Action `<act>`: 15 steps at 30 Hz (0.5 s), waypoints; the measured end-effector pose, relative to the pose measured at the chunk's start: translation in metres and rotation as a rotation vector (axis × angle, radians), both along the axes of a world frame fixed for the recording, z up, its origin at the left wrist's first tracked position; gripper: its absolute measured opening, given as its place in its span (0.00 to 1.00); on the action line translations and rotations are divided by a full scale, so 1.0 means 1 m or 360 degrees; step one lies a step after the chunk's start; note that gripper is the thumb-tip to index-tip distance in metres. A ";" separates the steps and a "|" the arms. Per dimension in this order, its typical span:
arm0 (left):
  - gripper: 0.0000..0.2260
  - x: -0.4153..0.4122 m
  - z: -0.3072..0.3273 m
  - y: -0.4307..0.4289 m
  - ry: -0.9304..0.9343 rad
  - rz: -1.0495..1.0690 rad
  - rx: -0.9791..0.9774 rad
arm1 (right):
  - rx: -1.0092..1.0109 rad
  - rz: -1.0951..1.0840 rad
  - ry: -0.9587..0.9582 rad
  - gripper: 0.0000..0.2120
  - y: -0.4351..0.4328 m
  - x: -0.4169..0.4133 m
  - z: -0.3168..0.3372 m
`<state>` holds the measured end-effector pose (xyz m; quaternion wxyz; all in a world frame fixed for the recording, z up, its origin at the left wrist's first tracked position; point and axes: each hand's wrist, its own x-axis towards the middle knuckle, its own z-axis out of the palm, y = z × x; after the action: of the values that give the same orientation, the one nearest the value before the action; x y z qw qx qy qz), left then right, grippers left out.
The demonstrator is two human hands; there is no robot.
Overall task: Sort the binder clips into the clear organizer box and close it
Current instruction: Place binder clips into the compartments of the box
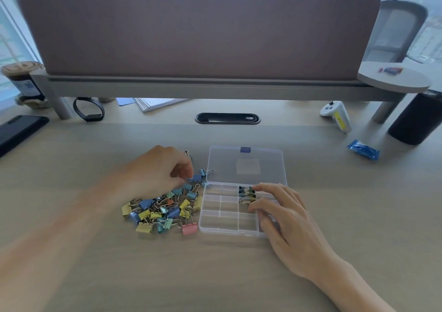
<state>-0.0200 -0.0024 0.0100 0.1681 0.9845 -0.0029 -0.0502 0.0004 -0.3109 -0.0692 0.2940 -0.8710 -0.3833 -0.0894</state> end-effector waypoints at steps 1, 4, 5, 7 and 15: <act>0.09 0.000 0.000 0.004 -0.0029 0.0032 0.0015 | 0.0000 -0.0001 -0.0001 0.13 0.000 0.000 0.000; 0.10 0.000 0.004 0.017 -0.0129 0.0117 0.0075 | -0.0005 -0.0010 -0.0010 0.12 0.000 0.000 0.000; 0.10 -0.001 0.006 0.022 -0.0129 0.0129 0.0095 | -0.0006 -0.0013 -0.0008 0.12 0.000 0.000 -0.001; 0.10 -0.004 0.012 0.030 -0.0062 0.0116 0.0112 | -0.0009 -0.0015 -0.0004 0.12 0.000 0.001 -0.001; 0.09 -0.012 0.010 0.018 0.0310 -0.0091 0.0151 | 0.0004 -0.0016 -0.0001 0.13 0.000 0.000 -0.001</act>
<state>-0.0315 0.0154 0.0195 0.1192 0.9813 -0.0122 -0.1504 0.0002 -0.3105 -0.0702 0.2946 -0.8725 -0.3790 -0.0917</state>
